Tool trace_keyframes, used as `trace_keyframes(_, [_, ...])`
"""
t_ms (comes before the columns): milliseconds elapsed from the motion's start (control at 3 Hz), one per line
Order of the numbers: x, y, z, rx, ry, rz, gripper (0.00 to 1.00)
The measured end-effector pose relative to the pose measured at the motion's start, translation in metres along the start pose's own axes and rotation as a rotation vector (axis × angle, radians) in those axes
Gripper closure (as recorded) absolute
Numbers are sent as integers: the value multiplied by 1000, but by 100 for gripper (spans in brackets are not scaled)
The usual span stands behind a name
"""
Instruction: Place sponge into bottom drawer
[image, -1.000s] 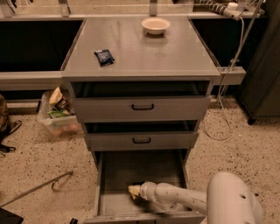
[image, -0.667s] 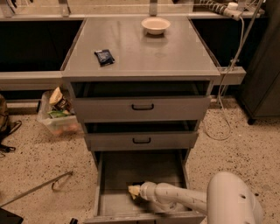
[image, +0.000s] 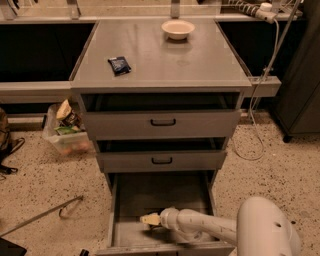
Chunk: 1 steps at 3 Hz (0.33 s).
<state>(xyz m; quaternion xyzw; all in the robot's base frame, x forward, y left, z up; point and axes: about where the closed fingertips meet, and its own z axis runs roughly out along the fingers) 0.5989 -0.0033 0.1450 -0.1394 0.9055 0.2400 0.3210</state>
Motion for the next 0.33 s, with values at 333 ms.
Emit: trace_keyframes(333, [0, 0, 0, 0, 0, 0, 0])
